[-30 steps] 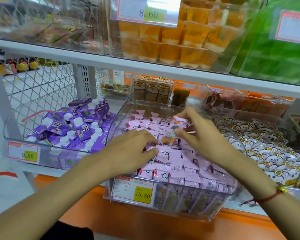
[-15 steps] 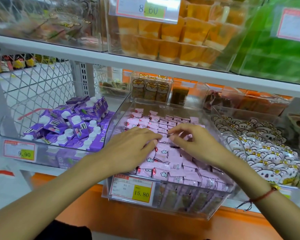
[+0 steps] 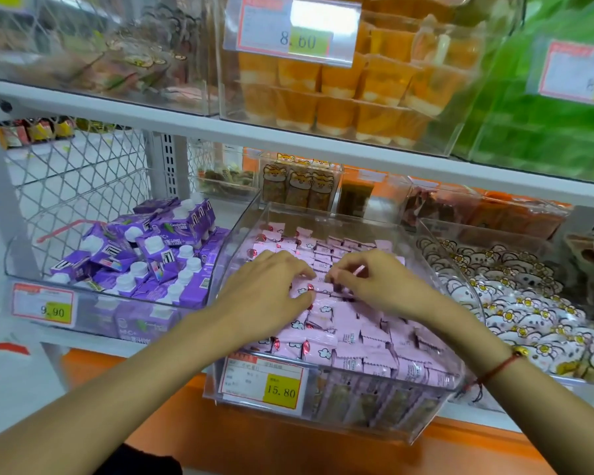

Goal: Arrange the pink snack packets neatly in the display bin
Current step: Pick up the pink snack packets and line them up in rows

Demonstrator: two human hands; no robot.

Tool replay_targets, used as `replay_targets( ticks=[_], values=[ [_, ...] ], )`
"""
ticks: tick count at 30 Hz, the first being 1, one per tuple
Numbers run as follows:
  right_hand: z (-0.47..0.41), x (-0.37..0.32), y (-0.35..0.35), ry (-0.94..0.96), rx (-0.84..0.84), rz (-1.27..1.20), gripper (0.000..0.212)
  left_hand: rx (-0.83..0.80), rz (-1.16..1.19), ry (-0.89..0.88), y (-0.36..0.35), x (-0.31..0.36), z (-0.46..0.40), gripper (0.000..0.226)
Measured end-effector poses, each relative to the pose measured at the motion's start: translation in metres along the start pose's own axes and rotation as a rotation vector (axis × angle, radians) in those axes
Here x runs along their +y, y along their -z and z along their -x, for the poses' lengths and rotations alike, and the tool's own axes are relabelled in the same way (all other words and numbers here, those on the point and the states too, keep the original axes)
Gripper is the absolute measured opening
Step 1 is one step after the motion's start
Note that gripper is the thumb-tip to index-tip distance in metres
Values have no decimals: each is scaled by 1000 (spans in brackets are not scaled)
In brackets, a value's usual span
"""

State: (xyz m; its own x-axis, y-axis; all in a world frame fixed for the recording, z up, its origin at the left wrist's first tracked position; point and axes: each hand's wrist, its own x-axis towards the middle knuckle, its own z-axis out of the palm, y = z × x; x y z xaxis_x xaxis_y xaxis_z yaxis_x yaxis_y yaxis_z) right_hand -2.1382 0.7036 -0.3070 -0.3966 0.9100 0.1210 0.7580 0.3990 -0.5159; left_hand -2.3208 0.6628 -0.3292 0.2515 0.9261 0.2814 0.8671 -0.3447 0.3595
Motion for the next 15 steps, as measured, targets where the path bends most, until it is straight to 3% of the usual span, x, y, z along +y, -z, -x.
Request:
replay_targets(
  ticks=[2, 7, 15],
  values=[
    [-10, 0, 0, -19, 70, 61, 12, 24, -15, -7, -3, 1, -3, 40],
    [-29, -6, -3, 6, -43, 230, 23, -38, -98, -7, -9, -2, -7, 52],
    [-40, -12, 20, 35, -185, 115, 10, -105, -159, 36, -4, -2, -10, 51]
  ],
)
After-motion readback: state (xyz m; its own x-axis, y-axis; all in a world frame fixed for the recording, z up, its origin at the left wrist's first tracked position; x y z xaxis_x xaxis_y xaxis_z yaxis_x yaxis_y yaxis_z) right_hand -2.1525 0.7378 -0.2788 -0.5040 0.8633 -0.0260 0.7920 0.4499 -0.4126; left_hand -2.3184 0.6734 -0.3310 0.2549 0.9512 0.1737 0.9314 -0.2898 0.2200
